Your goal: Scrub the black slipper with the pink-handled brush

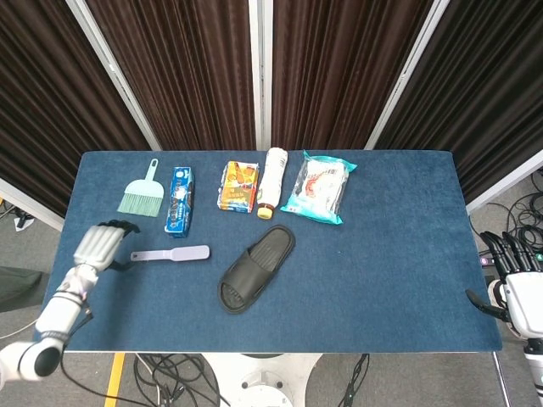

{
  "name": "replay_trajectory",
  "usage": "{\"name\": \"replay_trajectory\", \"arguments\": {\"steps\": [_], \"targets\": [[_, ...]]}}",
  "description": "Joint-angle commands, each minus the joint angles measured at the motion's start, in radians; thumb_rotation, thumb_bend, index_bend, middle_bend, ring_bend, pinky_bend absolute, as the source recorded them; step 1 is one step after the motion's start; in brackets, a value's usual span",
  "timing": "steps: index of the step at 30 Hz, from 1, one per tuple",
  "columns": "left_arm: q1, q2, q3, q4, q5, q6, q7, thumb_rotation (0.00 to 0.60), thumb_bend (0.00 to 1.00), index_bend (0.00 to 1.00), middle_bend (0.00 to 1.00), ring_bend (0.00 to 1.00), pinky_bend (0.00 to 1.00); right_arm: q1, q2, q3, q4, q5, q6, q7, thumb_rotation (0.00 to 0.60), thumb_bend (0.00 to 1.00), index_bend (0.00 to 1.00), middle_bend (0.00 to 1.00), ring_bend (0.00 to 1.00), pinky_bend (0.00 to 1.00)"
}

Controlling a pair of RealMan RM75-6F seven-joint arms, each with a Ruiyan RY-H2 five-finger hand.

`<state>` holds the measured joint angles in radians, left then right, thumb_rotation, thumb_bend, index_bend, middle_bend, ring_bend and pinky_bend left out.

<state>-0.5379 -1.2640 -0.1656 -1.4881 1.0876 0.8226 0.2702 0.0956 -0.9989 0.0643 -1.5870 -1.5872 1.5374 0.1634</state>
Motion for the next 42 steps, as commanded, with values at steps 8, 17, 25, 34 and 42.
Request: {"name": "replay_trajectory", "arguments": {"steps": [8,17,25,34,42], "targets": [[-0.143,-0.082,0.037,0.101,-0.215,-0.179,0.074,0.600,0.23,0.39,0.47,0.36,0.41,0.008,-0.003,0.002,0.003,0.024,-0.031,0.002,0.600,0.10,0.05,0.09,0.00,0.09],[-0.190,-0.088,0.070,0.096,-0.311,-0.211,0.071,0.600,0.23,0.41,0.49,0.39,0.46,0.014,-0.011,0.001,0.014,0.032,-0.049,0.009,0.600,0.10,0.05,0.10,0.00,0.09],[-0.222,-0.106,0.104,0.112,-0.344,-0.215,0.068,0.600,0.24,0.44,0.53,0.44,0.51,0.009,-0.019,-0.004,0.027,0.036,-0.052,0.020,0.600,0.10,0.05,0.10,0.00,0.09],[-0.244,-0.109,0.130,0.109,-0.372,-0.215,0.057,0.600,0.24,0.51,0.61,0.51,0.54,0.009,-0.022,-0.005,0.035,0.041,-0.058,0.024,0.600,0.10,0.05,0.10,0.00,0.09],[-0.269,-0.105,0.159,0.096,-0.404,-0.242,0.047,0.600,0.24,0.52,0.62,0.53,0.59,0.010,-0.026,-0.006,0.041,0.045,-0.065,0.030,0.600,0.10,0.05,0.10,0.00,0.09]]}}
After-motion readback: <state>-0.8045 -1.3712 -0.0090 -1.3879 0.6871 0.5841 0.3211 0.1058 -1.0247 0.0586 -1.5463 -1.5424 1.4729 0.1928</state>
